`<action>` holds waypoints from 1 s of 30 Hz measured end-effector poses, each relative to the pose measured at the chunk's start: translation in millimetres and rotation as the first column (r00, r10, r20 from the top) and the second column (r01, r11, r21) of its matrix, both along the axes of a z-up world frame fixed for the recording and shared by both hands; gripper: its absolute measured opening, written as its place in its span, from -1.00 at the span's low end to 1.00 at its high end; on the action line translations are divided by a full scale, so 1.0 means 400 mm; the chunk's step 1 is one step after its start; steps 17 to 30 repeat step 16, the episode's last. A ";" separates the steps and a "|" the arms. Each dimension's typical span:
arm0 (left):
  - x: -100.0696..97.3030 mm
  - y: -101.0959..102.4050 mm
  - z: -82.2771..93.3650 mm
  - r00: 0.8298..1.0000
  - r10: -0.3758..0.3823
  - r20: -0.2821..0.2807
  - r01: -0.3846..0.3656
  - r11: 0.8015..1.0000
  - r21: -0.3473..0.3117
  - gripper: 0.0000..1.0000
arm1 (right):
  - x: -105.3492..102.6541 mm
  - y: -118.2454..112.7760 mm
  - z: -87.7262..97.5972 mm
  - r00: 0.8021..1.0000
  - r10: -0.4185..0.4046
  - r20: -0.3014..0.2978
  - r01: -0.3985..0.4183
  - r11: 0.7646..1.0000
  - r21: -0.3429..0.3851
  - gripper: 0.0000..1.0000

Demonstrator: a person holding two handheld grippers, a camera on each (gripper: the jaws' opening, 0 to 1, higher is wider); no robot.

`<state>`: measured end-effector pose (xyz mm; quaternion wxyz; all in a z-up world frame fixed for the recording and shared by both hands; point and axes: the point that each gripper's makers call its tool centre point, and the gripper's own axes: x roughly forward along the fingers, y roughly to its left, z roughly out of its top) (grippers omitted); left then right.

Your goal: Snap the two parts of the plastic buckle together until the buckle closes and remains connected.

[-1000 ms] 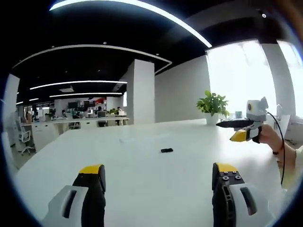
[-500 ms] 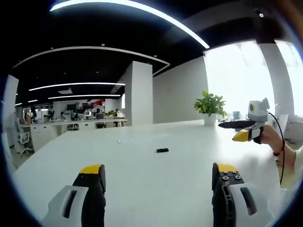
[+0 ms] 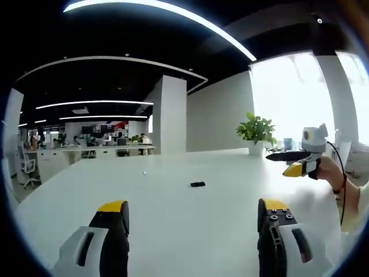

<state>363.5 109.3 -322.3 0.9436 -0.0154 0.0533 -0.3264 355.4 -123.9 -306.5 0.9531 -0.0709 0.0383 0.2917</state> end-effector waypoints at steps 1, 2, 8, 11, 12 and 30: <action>0.000 0.000 0.000 1.000 0.000 -0.001 0.000 1.000 -0.001 0.87 | -0.002 0.002 0.002 1.000 0.004 0.004 -0.004 1.000 -0.003 0.89; 0.000 0.000 -0.001 1.000 0.000 -0.002 0.000 1.000 -0.001 0.87 | -0.002 0.001 0.005 1.000 0.004 0.007 -0.004 1.000 -0.003 0.89; -0.004 -0.006 -0.005 1.000 -0.004 -0.004 0.005 1.000 0.002 0.87 | -0.001 -0.004 0.013 1.000 -0.001 0.016 0.001 1.000 -0.007 0.89; -0.004 -0.007 -0.005 1.000 -0.004 -0.007 0.004 1.000 -0.001 0.87 | 0.000 -0.005 0.010 1.000 0.000 0.014 0.000 1.000 -0.007 0.88; -0.005 -0.007 -0.006 1.000 -0.004 -0.007 0.004 1.000 0.000 0.87 | 0.000 -0.007 0.007 1.000 -0.001 0.008 0.001 1.000 -0.009 0.88; -0.006 -0.009 -0.007 1.000 -0.005 -0.008 0.005 1.000 -0.002 0.87 | 0.002 -0.011 0.000 1.000 -0.002 0.000 0.002 1.000 -0.009 0.88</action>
